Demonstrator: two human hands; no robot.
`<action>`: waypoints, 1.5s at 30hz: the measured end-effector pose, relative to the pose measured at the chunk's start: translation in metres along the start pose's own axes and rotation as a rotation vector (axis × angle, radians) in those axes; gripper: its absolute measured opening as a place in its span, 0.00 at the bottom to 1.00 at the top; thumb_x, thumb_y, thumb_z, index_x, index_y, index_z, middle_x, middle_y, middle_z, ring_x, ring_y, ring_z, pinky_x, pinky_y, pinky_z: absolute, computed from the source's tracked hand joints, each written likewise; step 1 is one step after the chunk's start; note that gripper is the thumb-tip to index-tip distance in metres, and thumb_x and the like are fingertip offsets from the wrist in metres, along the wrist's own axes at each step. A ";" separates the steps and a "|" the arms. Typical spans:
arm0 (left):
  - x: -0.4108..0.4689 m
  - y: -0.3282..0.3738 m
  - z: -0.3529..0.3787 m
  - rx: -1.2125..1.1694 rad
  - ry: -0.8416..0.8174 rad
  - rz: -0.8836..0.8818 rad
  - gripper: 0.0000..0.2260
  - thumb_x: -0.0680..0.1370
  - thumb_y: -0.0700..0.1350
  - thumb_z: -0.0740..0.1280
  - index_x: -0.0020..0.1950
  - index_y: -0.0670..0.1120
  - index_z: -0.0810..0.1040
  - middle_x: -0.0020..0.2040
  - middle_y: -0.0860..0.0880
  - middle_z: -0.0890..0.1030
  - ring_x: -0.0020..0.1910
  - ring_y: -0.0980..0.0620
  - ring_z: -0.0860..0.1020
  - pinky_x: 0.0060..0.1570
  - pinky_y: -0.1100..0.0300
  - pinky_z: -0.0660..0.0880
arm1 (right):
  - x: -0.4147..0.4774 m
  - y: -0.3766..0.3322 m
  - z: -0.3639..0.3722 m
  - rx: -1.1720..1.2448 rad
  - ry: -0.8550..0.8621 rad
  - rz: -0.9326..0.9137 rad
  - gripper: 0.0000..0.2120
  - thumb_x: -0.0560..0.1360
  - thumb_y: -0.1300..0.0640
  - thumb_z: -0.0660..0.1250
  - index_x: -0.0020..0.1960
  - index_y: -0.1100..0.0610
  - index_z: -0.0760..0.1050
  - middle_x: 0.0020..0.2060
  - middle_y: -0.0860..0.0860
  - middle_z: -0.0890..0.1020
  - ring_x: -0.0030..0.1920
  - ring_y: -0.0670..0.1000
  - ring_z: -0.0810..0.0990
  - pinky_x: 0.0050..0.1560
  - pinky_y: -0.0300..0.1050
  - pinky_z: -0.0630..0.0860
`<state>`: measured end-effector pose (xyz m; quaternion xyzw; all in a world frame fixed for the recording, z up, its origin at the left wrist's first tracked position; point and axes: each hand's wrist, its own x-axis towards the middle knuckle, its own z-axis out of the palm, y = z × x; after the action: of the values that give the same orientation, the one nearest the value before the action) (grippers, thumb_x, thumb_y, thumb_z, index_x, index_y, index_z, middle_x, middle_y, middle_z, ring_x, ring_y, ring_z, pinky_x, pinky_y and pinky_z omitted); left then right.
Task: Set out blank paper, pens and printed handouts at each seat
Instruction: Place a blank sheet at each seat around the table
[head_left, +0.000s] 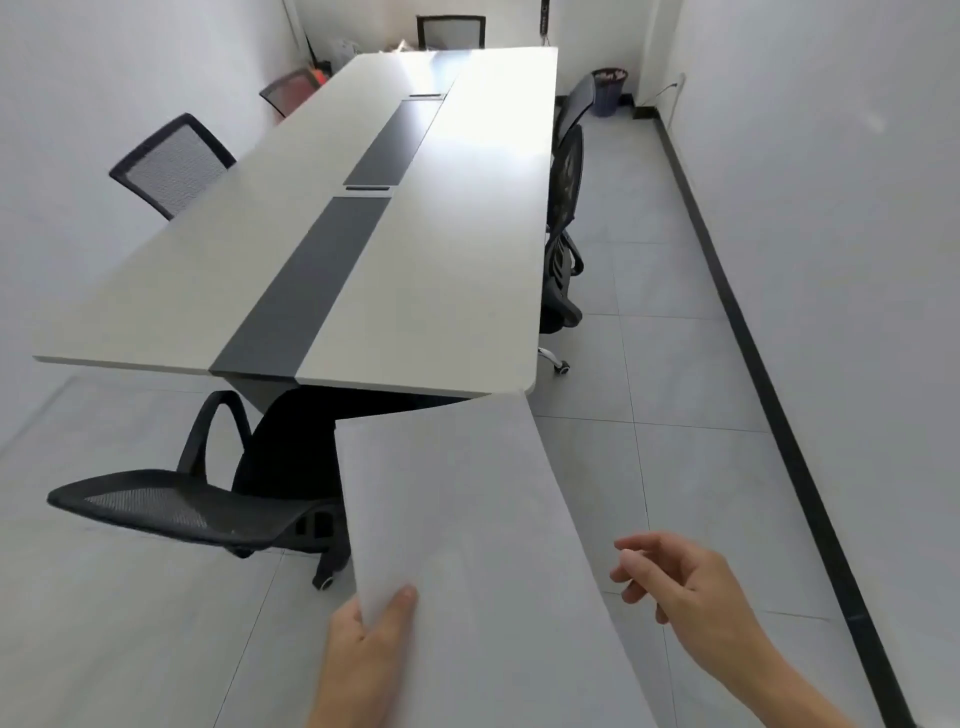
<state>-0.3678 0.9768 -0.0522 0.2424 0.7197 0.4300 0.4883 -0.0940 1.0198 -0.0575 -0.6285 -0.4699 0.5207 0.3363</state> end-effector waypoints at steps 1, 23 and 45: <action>0.019 0.012 0.002 -0.006 -0.009 0.004 0.06 0.76 0.37 0.68 0.40 0.44 0.81 0.39 0.46 0.86 0.32 0.54 0.83 0.35 0.57 0.74 | 0.018 -0.008 0.005 0.003 0.012 0.003 0.04 0.76 0.64 0.68 0.48 0.58 0.81 0.36 0.53 0.86 0.32 0.48 0.83 0.30 0.42 0.71; 0.277 0.197 0.059 -0.087 0.113 0.066 0.08 0.70 0.43 0.73 0.46 0.41 0.82 0.38 0.48 0.87 0.35 0.52 0.85 0.31 0.64 0.78 | 0.354 -0.165 0.093 0.030 -0.247 -0.108 0.08 0.69 0.53 0.77 0.38 0.56 0.81 0.31 0.57 0.81 0.31 0.50 0.77 0.35 0.45 0.74; 0.391 0.196 -0.086 -0.272 0.625 -0.139 0.04 0.79 0.42 0.65 0.50 0.44 0.79 0.43 0.50 0.81 0.47 0.47 0.79 0.56 0.54 0.71 | 0.607 -0.137 0.291 -0.438 -0.076 0.195 0.11 0.75 0.58 0.59 0.41 0.66 0.71 0.38 0.61 0.78 0.36 0.58 0.73 0.36 0.47 0.68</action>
<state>-0.6187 1.3452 -0.0646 -0.0179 0.7854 0.5411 0.3001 -0.3994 1.6164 -0.2056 -0.7085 -0.5212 0.4598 0.1224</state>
